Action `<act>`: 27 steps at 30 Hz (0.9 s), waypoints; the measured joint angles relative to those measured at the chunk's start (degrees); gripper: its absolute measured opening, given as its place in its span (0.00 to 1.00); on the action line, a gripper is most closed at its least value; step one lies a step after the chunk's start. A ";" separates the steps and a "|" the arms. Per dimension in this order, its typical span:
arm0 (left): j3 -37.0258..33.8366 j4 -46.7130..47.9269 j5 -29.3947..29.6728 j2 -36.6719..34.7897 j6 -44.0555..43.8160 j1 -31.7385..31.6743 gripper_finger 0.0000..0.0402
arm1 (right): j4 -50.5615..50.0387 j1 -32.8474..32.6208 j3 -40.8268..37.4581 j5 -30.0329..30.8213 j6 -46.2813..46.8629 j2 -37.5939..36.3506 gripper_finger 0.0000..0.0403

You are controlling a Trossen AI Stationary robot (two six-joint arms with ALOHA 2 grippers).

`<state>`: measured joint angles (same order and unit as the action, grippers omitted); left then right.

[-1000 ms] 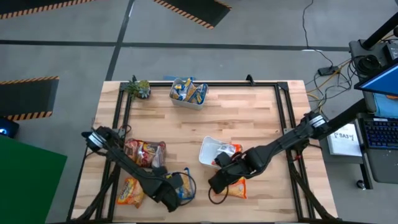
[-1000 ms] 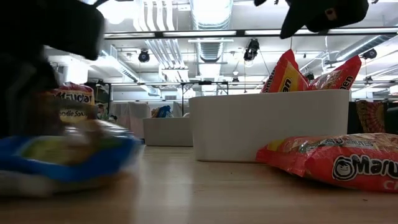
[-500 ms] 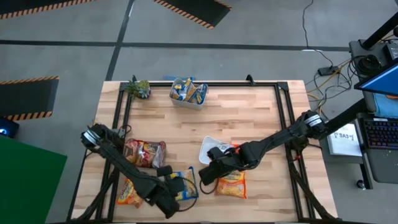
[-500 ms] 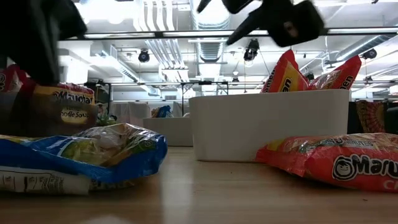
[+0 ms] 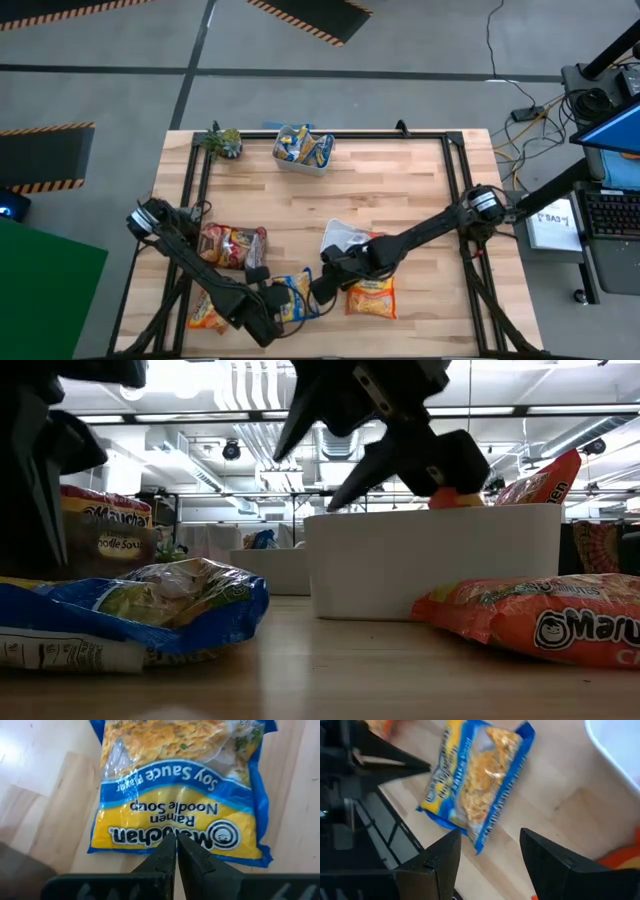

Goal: Sort Maruchan noodles
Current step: Put the blue noodle pack into the gray bin

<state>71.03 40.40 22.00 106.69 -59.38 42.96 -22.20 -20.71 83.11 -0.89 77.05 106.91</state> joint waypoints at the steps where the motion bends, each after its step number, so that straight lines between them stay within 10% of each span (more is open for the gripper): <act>1: -0.34 -0.14 0.00 0.00 -0.47 0.00 0.00 | -0.34 0.01 0.00 -0.51 0.05 0.07 0.48; 27: -0.46 -2.01 -0.63 0.00 0.14 0.00 0.00 | 0.24 -9.47 0.60 2.92 11.44 -1.93 0.48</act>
<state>70.57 38.38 21.37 106.69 -59.25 42.96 -21.96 -30.18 83.71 2.03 88.49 104.98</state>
